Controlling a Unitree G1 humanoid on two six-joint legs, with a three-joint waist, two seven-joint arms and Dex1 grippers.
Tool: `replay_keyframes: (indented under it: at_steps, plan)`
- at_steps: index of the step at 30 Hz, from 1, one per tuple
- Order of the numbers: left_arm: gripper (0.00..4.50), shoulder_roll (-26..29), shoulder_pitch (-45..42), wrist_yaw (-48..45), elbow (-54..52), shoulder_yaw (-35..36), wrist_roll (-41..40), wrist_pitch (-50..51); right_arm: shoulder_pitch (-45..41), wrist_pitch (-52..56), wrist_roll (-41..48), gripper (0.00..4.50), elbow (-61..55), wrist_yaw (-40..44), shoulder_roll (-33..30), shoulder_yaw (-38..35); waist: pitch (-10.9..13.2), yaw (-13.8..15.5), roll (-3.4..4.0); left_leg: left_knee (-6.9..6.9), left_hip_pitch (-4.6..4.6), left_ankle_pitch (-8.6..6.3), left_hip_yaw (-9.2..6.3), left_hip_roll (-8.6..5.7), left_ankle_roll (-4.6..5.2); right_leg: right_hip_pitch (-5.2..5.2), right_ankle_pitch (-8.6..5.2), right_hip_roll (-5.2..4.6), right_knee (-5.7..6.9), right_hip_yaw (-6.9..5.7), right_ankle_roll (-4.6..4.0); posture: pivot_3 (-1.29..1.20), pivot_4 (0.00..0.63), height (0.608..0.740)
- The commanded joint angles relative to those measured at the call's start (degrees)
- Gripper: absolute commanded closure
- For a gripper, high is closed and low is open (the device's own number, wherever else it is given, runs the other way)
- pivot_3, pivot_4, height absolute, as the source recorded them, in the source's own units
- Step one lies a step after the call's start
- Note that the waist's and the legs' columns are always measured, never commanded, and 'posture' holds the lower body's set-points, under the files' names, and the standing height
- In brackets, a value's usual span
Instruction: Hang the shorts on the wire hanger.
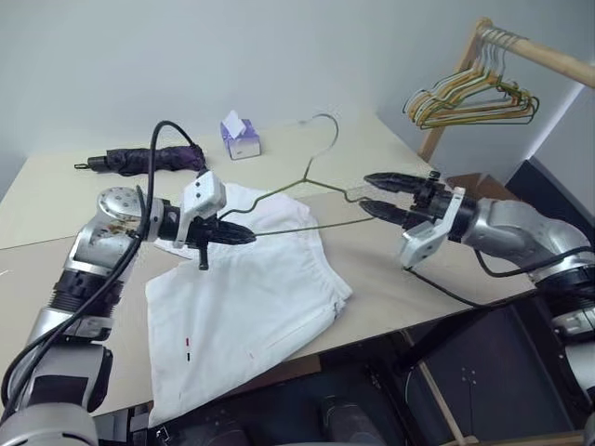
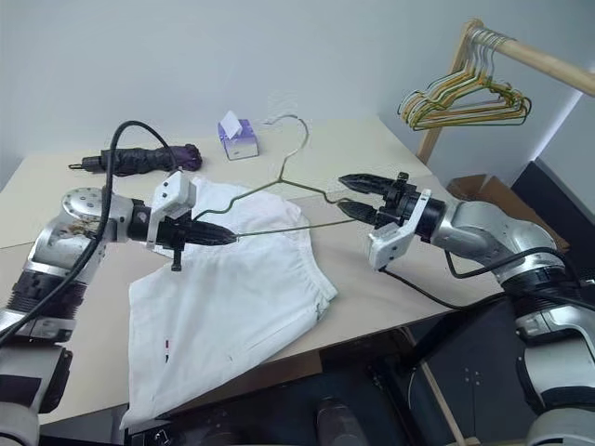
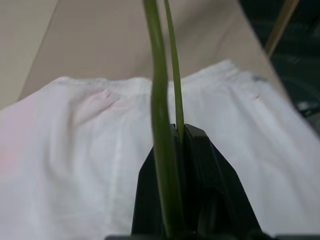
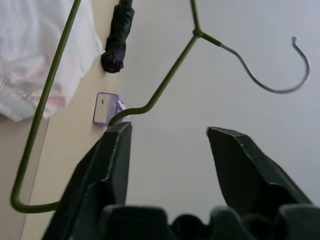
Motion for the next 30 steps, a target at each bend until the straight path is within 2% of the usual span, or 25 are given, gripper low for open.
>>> replay_keyframes:
  at_steps: [1,2,4,7,9,14,20,24,27,30]
  plan:
    - [4.50,0.9,0.6,0.6,1.0,0.8,3.0,-8.9,2.8,13.5,24.9,0.33,-8.6,19.7,-2.8,-0.1,0.0,0.1,-0.01,0.00,0.18,-0.04,-0.01,0.00,0.07,0.20,-0.01,0.00,-0.04,-0.01,0.02,-0.08,0.000,0.740]
    - [4.50,0.8,0.7,0.5,1.4,0.9,3.2,-9.8,3.6,17.8,29.3,0.03,-10.8,24.0,-3.2,-0.6,0.0,0.2,-0.01,0.00,0.41,-0.09,-0.02,0.00,0.15,0.47,-0.03,0.00,-0.09,-0.02,0.04,-0.08,0.000,0.740]
    - [4.50,0.5,1.1,0.4,2.5,1.4,4.0,-14.7,3.9,34.4,42.1,0.03,-17.0,35.1,-5.4,-2.4,0.0,0.4,0.00,0.02,0.53,-0.10,-0.01,0.00,0.18,0.62,-0.04,-0.03,-0.11,-0.02,0.06,-0.07,0.000,0.740]
    - [4.50,0.1,1.3,-0.1,2.7,1.9,3.5,-17.7,2.1,46.6,47.8,0.03,-20.6,44.2,-6.1,-3.6,0.0,0.6,0.01,0.05,0.56,-0.12,0.01,-0.01,0.20,0.63,-0.04,-0.04,-0.08,-0.02,0.07,-0.07,0.000,0.740]
    - [4.50,-0.1,1.3,-0.9,2.1,2.2,2.2,-17.7,1.2,49.5,47.3,0.03,-21.0,49.1,-5.6,-3.5,0.0,0.8,0.02,0.05,0.55,-0.18,0.01,-0.01,0.31,0.60,-0.05,-0.03,-0.08,-0.02,0.08,-0.06,0.000,0.740]
    - [4.50,0.0,1.6,-2.7,0.0,2.8,0.4,-17.3,-3.9,61.8,38.5,0.03,-17.7,51.9,-1.1,0.6,0.0,1.4,0.02,0.06,0.52,-0.20,0.07,-0.01,0.34,0.51,-0.14,-0.02,-0.07,-0.01,0.23,-0.05,0.000,0.740]
    - [4.50,0.0,1.7,-3.4,-1.6,3.2,-0.7,-16.0,-7.4,64.9,30.4,0.03,-11.9,52.9,5.9,2.0,0.0,2.6,0.04,0.08,0.40,-0.20,0.08,-0.01,0.34,0.40,-0.16,-0.02,-0.06,-0.01,0.27,-0.04,0.000,0.740]
    - [4.50,0.1,1.9,-3.7,-2.1,3.4,-0.8,-15.8,-8.1,65.3,27.8,0.03,-10.5,54.8,8.1,1.9,0.0,3.7,0.04,0.10,0.38,-0.20,0.09,-0.01,0.34,0.40,-0.08,-0.02,-0.06,-0.02,0.13,-0.04,0.000,0.740]
    - [4.50,0.0,2.1,-3.7,-2.4,3.6,-1.2,-15.3,-8.1,65.3,26.4,0.62,-10.1,56.0,9.3,1.6,0.0,4.1,0.04,0.11,0.38,-0.20,0.09,-0.01,0.34,0.39,-0.08,-0.02,-0.05,-0.03,0.14,-0.03,0.000,0.740]
    - [4.50,0.0,2.3,-3.8,-2.7,3.6,-1.1,-15.5,-8.0,64.8,25.2,1.68,-9.6,56.4,10.4,1.4,0.0,4.4,0.04,0.13,0.37,-0.20,0.09,-0.01,0.33,0.39,-0.08,-0.02,-0.05,-0.03,0.13,-0.03,0.000,0.740]
